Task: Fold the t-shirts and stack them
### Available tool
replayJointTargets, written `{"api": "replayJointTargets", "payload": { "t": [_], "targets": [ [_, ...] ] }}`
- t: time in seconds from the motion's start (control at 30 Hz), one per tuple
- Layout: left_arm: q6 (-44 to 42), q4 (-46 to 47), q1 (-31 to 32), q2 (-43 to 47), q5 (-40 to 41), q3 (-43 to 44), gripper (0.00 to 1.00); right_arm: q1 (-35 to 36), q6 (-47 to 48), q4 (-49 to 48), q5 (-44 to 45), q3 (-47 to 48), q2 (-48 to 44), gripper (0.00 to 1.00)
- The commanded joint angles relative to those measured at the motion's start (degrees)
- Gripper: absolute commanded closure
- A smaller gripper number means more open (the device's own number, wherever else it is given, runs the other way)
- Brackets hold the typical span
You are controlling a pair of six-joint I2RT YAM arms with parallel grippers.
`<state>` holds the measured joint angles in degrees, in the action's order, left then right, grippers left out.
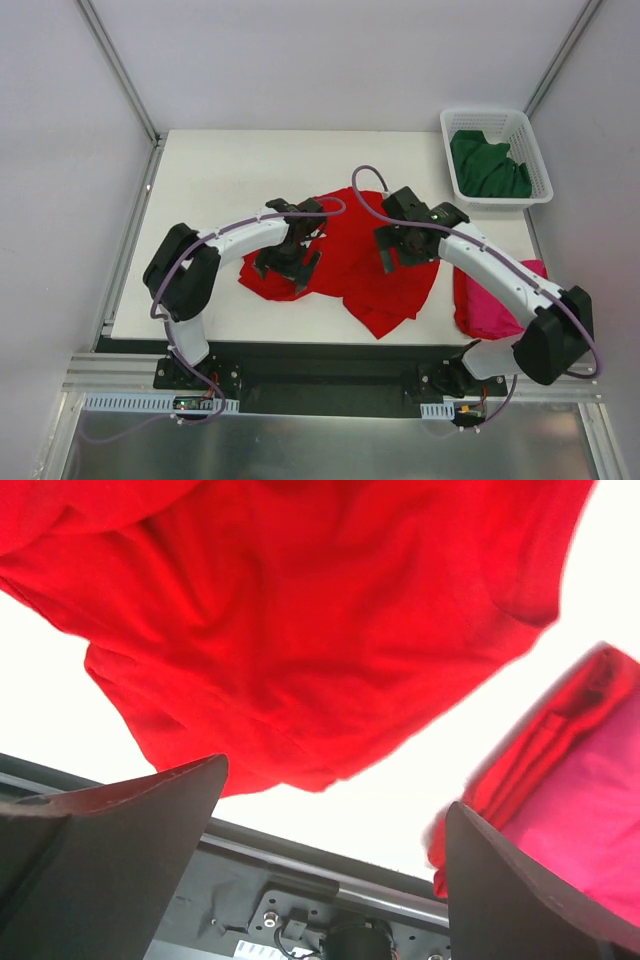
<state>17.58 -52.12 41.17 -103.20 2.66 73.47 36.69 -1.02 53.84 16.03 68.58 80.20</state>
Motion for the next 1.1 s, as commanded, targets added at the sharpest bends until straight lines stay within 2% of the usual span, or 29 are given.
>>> {"api": "replayJointTargets", "payload": {
  "t": [0.0,0.1,0.17,0.47,0.8,0.97,1.07],
  "targets": [
    [-4.7,-3.3,-0.1,-1.7,6.5,2.2,0.09,-1.8,-5.6,2.9,2.9,-2.8,-9.8,0.04],
    [-6.4,-3.3,0.1,-3.4,6.4,3.4,0.12,-3.1,-8.6,3.0,2.9,-4.4,-15.4,0.04],
    [-6.9,-3.3,0.2,-3.7,5.7,3.7,0.19,-3.6,-9.2,3.5,3.8,-4.8,-17.8,0.04],
    [-3.7,-3.9,2.1,-1.9,0.3,5.3,0.22,-6.0,-8.7,4.8,3.5,-7.3,-17.5,0.04],
    [-0.6,-4.3,9.1,-3.6,-1.8,5.6,0.23,-7.6,-7.4,4.3,3.4,-9.3,-17.8,0.04],
    [-0.5,-4.3,9.4,-4.6,-1.4,5.0,0.33,-8.4,-6.9,4.6,3.2,-9.8,-18.7,0.04],
    [-1.1,-4.2,9.4,-5.2,-0.8,5.3,0.33,-8.6,-6.7,4.7,2.8,-10.3,-19.1,0.04]
  ]
}}
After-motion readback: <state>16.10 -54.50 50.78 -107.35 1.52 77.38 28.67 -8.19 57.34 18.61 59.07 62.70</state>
